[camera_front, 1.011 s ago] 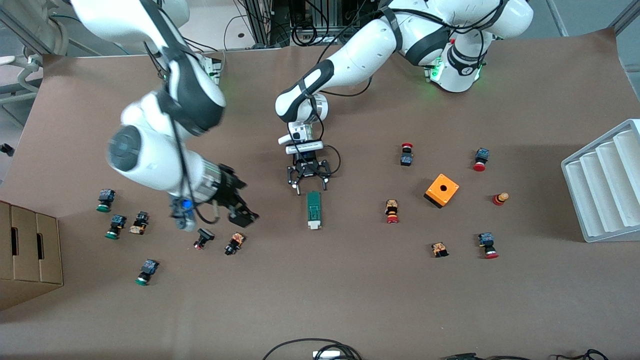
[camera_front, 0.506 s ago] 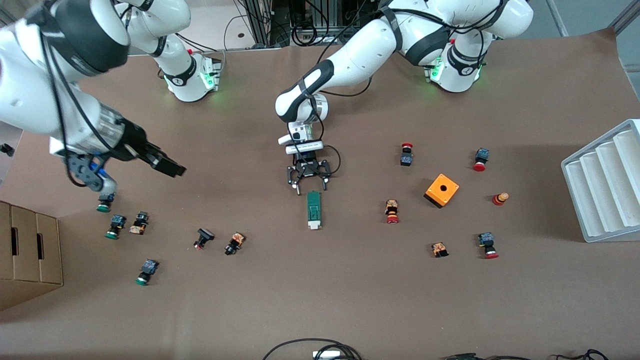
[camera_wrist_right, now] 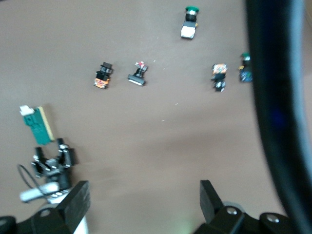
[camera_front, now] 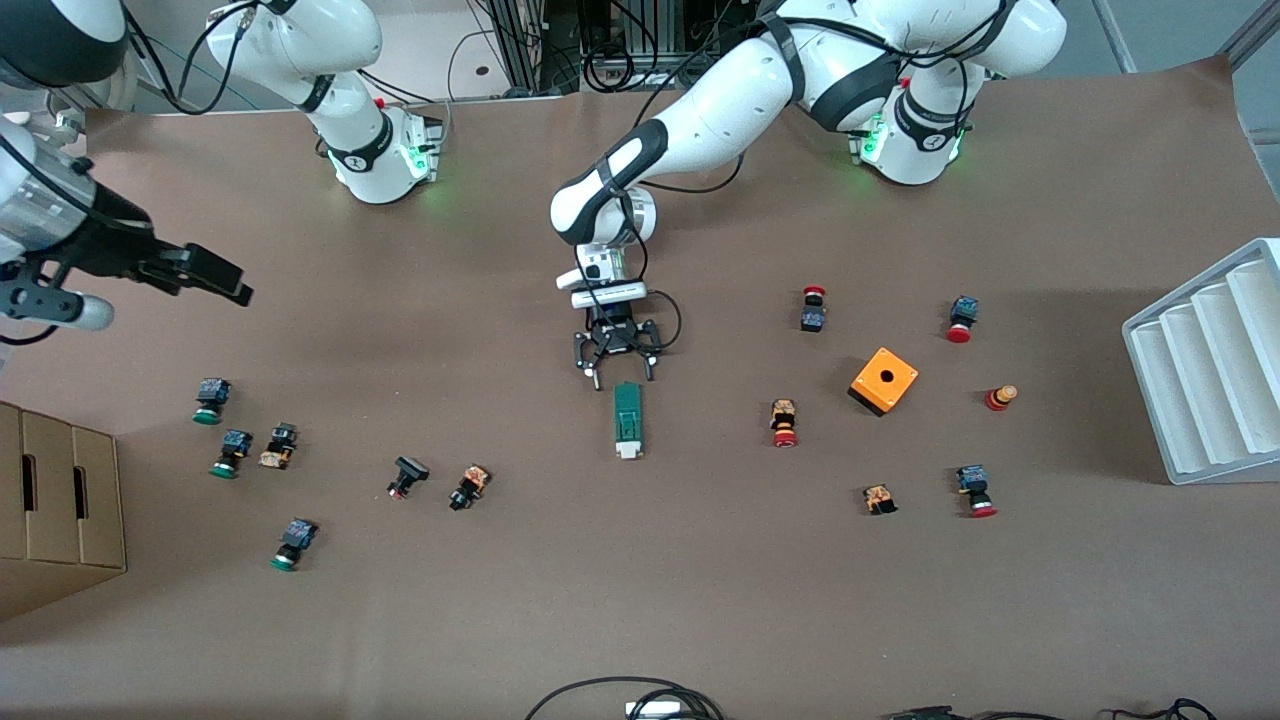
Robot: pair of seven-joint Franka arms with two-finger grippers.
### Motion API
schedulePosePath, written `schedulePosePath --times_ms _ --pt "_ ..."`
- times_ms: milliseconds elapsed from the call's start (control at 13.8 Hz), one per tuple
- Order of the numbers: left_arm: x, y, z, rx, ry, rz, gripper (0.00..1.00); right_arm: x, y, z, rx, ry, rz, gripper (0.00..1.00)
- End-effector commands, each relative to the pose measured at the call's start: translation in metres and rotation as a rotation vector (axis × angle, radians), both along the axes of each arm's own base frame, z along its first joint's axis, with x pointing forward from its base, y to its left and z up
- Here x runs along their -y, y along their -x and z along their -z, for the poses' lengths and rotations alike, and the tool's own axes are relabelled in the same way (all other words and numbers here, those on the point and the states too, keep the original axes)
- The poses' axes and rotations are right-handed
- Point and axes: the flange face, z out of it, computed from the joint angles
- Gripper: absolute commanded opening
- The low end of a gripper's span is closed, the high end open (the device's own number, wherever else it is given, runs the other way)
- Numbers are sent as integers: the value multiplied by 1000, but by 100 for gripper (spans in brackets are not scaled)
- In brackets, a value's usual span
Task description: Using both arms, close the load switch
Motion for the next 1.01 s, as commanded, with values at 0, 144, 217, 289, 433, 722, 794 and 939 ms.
schedulePosePath --times_ms 0,144,217,289,433,722,794,939 --pt "-8 14 40 -91 30 -25 100 32 10 -2 56 53 -147 100" --pt "-7 11 37 -90 35 -28 100 51 9 5 79 61 -198 100" --pt "-5 8 30 -87 44 -36 100 59 8 8 89 71 -208 100" --pt "-5 5 26 -87 46 -39 100 62 6 10 99 86 -226 100" --pt "-7 -9 17 -100 0 -39 100 62 4 14 98 95 -229 100" --pt "-4 -41 -24 -179 -39 -91 100 57 -1 12 95 94 -237 100" --pt "-6 -48 -26 -197 -67 -78 100 58 -2 11 97 97 -237 100" --pt "-10 -63 -39 -214 -106 -69 100 60 -6 11 91 121 -239 100"
